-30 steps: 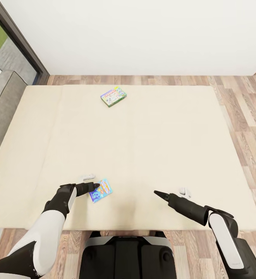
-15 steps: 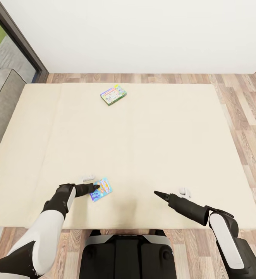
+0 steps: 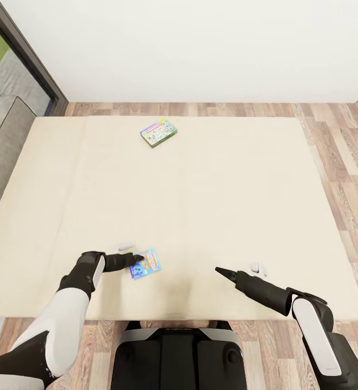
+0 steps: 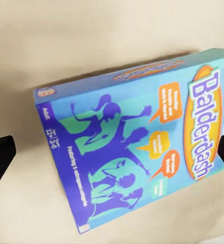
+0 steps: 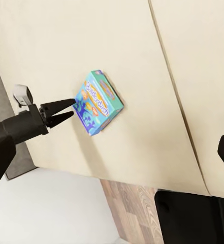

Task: Put all the toys in the child's room - the three board games (two on the bed and one on the table), the two jigsaw puzzles on the table, and the tennis ball on the table - inside the toy box on the table in the child's room.

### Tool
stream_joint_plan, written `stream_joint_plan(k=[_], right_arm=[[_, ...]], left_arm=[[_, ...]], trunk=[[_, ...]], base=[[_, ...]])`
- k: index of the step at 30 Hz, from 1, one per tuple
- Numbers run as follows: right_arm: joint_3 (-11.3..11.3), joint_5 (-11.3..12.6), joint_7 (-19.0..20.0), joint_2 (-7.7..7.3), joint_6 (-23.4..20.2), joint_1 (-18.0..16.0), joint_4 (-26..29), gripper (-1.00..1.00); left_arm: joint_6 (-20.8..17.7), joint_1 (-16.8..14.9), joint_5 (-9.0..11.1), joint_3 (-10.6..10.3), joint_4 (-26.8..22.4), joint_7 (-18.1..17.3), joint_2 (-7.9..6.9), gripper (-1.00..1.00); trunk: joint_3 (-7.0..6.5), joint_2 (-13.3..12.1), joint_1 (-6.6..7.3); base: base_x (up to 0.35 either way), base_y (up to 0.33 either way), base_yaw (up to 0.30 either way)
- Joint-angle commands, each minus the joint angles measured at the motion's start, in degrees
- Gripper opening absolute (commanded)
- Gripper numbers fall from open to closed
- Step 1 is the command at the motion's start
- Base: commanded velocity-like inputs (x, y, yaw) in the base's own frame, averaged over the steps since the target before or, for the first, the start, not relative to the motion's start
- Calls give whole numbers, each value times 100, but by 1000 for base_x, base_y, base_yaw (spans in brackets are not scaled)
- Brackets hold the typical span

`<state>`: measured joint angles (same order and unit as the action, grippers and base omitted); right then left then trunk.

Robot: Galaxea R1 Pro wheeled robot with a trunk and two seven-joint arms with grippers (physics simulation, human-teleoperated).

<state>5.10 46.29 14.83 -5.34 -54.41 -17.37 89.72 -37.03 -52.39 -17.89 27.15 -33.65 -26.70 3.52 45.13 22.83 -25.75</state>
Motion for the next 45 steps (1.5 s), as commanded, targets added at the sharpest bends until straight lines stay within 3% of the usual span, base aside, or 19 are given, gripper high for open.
stream_joint_plan(k=[1, 12, 26, 45], right_arm=[[8, -50, 55, 0, -26, -3, 2, 100], [8, -50, 55, 3, -26, -3, 2, 100], [-7, -50, 55, 7, -18, -3, 2, 100], [-12, -50, 55, 7, -19, -3, 2, 100]], left_arm=[[-22, -6, -59, 52, -10, -71, 9, 100], [-13, -8, -57, 62, -10, -543, -98, 100], [44, -8, -57, 62, -10, -597, -121, 100], [56, -8, -57, 71, -10, -606, -120, 100]], trunk=[[6, 9, -3], [6, 9, -3], [17, 9, -3], [165, 9, -3]], base=[[0, 0, 0], [0, 0, 0], [0, 0, 0], [0, 0, 0]])
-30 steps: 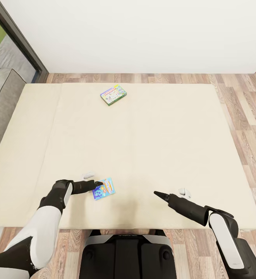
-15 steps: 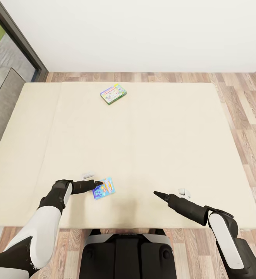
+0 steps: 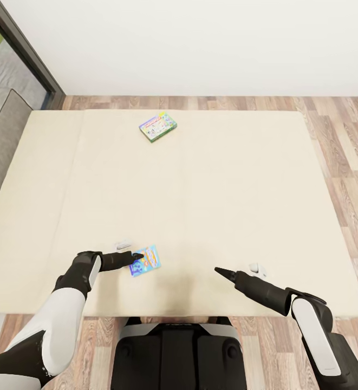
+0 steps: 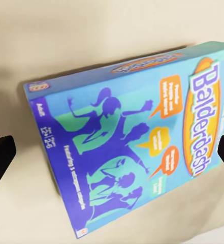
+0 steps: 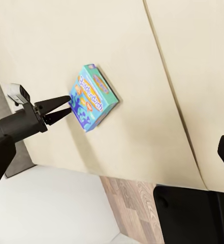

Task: Put all the toys in the child's room - the three board games (two on the bed and one on the table), the two jigsaw puzzles on the table, and the tennis ball on the table - inside the toy box on the table in the child's room.

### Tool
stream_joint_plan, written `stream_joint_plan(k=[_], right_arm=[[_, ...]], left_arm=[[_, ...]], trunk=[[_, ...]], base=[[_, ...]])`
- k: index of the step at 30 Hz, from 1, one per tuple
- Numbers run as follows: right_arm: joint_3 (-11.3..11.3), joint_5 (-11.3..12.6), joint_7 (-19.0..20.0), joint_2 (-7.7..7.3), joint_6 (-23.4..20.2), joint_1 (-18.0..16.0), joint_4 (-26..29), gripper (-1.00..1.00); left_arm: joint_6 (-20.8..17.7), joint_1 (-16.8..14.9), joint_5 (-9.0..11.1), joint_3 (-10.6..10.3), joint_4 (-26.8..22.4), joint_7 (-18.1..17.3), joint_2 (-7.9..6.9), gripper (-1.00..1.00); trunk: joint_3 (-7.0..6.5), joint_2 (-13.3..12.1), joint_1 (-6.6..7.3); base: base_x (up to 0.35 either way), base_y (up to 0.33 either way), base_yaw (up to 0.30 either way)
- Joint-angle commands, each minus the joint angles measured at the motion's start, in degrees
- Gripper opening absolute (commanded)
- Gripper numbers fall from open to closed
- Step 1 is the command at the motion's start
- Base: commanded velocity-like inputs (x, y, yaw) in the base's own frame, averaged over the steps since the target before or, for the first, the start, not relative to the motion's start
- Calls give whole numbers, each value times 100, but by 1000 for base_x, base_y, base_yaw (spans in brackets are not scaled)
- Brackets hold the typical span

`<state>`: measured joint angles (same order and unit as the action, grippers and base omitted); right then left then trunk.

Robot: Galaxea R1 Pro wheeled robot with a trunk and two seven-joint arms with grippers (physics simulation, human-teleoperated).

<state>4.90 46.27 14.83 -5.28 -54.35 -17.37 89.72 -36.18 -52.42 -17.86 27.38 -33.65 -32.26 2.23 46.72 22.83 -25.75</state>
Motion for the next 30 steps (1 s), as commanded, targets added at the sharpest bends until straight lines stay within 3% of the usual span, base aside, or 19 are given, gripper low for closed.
stream_joint_plan(k=[1, 30], right_arm=[[6, -48, 55, 0, -25, -3, 2, 100], [2, -48, 55, 0, -23, -3, 2, 100]], left_arm=[[-29, -5, -60, 48, -10, -51, 8, 100], [67, -5, -60, 39, -10, -84, 16, 100]], trunk=[[13, 9, -3], [35, 9, -3]], base=[[0, 0, 0], [0, 0, 0]])
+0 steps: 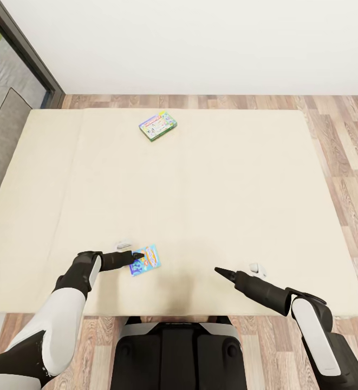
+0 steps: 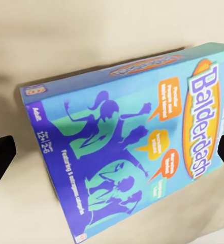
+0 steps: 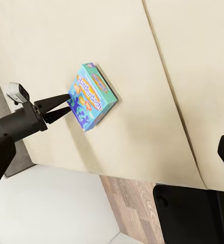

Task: Put all the toys in the child's room - the three board games (two on the bed and one on the table), the two jigsaw puzzles on the table, and the tennis ball on the table - inside the toy box on the table in the child's room.

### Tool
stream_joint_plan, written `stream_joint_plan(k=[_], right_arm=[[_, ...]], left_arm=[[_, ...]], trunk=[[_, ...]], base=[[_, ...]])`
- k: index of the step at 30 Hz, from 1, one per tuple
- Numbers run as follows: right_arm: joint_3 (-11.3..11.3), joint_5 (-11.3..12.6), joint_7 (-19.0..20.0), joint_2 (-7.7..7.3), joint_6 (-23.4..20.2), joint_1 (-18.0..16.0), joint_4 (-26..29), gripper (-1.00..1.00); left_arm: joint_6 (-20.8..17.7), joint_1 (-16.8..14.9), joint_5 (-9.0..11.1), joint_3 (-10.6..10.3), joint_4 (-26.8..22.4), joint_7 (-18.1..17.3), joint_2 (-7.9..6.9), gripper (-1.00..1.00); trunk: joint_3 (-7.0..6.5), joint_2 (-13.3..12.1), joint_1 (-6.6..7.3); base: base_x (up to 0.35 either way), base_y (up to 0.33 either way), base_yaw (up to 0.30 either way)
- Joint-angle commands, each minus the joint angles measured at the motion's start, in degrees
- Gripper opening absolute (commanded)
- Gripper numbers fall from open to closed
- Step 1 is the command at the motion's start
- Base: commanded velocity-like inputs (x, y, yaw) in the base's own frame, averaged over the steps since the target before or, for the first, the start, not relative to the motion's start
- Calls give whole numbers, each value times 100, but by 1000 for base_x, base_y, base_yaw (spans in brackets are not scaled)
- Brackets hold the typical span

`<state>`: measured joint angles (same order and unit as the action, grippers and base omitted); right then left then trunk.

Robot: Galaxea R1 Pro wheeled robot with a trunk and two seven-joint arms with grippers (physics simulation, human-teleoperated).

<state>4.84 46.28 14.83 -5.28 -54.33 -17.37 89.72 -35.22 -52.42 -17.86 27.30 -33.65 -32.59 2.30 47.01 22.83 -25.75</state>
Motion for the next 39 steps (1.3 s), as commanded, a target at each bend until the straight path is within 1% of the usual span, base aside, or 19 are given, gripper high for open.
stream_joint_plan(k=[1, 9, 23, 31, 39], right_arm=[[8, -49, 55, 0, -25, -3, 2, 100], [8, -49, 55, 1, -25, -3, 2, 100], [8, -49, 55, 1, -25, -3, 2, 100], [8, -49, 55, 1, -25, -3, 2, 100], [8, -49, 55, 1, -25, -3, 2, 100]], left_arm=[[-29, -5, -60, 48, -10, -52, 9, 100], [-29, -5, -60, 48, -10, -53, 12, 100], [-29, -5, -60, 48, -10, -55, 16, 100], [-29, -5, -60, 48, -10, -55, 16, 100], [-29, -5, -60, 48, -10, -55, 17, 100]], trunk=[[6, 9, -3], [6, 9, -3], [6, 9, -3], [6, 9, -3], [6, 9, -3]], base=[[0, 0, 0], [0, -119, 0], [0, -20, 0], [0, -171, 0], [0, -54, 0]])
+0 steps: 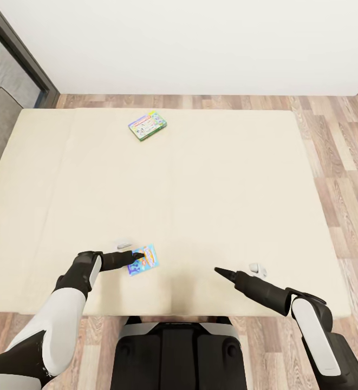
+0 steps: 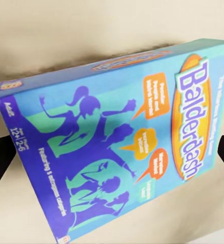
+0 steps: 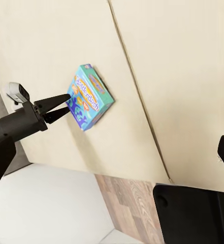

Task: Put all the toys in the child's room - the three board games (two on the bed and one on the table), the two jigsaw puzzles on the table, and the tennis ball on the table - inside the toy box on the table in the child's room.

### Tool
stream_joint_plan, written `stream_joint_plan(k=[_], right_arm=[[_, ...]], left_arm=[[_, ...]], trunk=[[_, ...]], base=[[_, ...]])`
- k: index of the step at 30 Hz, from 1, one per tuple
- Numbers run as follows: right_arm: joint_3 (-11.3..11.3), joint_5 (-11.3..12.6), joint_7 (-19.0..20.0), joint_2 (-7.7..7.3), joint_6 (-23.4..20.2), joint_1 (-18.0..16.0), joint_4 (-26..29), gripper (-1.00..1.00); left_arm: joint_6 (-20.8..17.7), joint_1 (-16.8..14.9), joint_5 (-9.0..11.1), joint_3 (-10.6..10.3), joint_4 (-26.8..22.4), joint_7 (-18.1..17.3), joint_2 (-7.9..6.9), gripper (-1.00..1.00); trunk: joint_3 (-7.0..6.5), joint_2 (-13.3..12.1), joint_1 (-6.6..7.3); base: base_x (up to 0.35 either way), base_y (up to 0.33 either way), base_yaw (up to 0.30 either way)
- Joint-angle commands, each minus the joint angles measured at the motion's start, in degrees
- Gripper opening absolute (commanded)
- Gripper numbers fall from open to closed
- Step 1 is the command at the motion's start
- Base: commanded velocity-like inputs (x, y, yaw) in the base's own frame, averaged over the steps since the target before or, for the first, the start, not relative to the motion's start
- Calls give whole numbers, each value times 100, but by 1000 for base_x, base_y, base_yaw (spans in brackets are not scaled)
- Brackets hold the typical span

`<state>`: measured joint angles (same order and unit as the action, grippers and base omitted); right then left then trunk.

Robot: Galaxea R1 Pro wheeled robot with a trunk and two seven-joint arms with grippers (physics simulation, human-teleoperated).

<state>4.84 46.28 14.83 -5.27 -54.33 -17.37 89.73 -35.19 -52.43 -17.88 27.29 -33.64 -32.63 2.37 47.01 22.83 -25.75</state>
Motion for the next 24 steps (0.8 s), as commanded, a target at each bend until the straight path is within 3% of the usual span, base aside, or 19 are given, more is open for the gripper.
stream_joint_plan(k=[1, 24], right_arm=[[8, -49, 56, 0, -25, -3, 1, 100], [8, -49, 56, 0, -25, -3, 1, 100]], left_arm=[[-32, -4, -58, 46, -11, -51, 9, 100], [-31, -4, -58, 8, -11, -51, 16, 100]], trunk=[[6, 9, -3], [6, 9, -3]], base=[[0, -153, 0], [0, -135, 0]])
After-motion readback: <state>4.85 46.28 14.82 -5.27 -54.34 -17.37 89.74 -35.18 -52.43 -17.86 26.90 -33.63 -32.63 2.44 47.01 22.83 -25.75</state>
